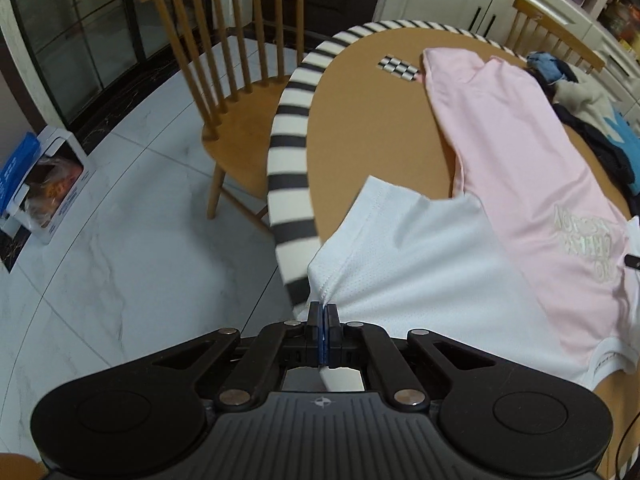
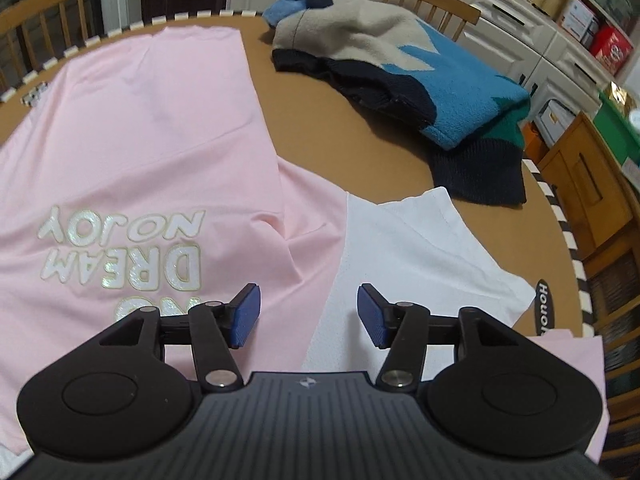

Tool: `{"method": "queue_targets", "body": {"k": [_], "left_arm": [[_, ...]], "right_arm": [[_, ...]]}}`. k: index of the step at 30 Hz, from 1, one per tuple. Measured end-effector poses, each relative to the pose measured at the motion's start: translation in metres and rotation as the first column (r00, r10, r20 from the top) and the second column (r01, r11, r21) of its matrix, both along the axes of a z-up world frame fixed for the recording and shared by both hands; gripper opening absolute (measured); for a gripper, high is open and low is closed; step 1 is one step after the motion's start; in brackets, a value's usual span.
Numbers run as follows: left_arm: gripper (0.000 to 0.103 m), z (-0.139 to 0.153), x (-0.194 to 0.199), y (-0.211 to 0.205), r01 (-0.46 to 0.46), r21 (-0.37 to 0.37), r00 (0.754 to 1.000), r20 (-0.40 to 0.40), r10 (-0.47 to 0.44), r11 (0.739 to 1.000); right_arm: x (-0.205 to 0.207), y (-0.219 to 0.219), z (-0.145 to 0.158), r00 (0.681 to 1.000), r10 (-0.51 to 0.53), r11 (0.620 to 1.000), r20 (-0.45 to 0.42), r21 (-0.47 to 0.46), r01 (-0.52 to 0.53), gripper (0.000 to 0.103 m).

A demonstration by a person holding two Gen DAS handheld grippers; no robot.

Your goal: Fold clothes

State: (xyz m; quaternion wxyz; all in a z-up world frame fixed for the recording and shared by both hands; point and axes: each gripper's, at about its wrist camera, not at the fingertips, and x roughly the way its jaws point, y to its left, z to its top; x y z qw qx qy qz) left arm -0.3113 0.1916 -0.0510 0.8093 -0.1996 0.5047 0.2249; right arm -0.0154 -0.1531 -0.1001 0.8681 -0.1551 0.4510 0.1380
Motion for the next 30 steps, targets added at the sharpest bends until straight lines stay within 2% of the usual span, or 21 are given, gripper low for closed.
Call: {"method": "queue_targets", "body": {"k": [3,10,14,16,19,22,24,28,30], "left_arm": [[0.001,0.000,-0.006,-0.003,-0.013,0.002,1.000,-0.019,0.013,1.000],[0.002,0.002,-0.006,-0.012,-0.009,-0.009,1.000,-0.012,0.009,1.000],[0.010,0.006,-0.008,-0.009,-0.035,-0.016,0.999,-0.031,0.034,0.999],[0.019,0.012,-0.011,-0.001,-0.060,-0.019,0.998,-0.030,0.059,0.998],[0.027,0.034,-0.004,0.015,-0.067,-0.007,0.997,0.026,0.067,0.998],[0.035,0.059,0.040,0.029,0.009,0.001,0.990,0.139,-0.009,1.000],[0.036,0.066,0.088,0.038,0.074,-0.007,0.974,0.214,-0.071,0.997],[0.036,0.058,0.190,0.066,0.154,-0.086,0.935,0.333,-0.117,0.984],[0.035,0.047,0.241,0.084,0.181,-0.178,0.926,0.362,-0.107,0.967]], "right_arm": [[-0.008,-0.003,0.002,1.000,0.019,1.000,0.010,0.008,-0.019,0.060],[-0.021,-0.021,-0.017,1.000,0.001,1.000,-0.021,-0.023,-0.001,0.060],[-0.022,-0.036,-0.017,0.998,-0.038,0.999,-0.048,0.006,0.039,0.063],[-0.021,-0.040,-0.014,0.997,-0.038,0.999,-0.067,-0.003,0.038,0.063],[-0.021,-0.045,0.003,0.998,-0.033,0.999,-0.053,0.016,0.034,0.062],[-0.012,-0.043,0.031,0.999,-0.038,0.996,0.007,0.082,0.037,0.065],[0.003,-0.032,0.046,0.999,-0.032,0.994,0.039,0.107,0.027,0.065],[0.032,0.001,0.058,0.997,-0.014,0.996,0.076,0.091,0.007,0.065],[0.042,0.017,0.058,0.997,-0.004,0.995,0.071,0.101,-0.003,0.065]]}}
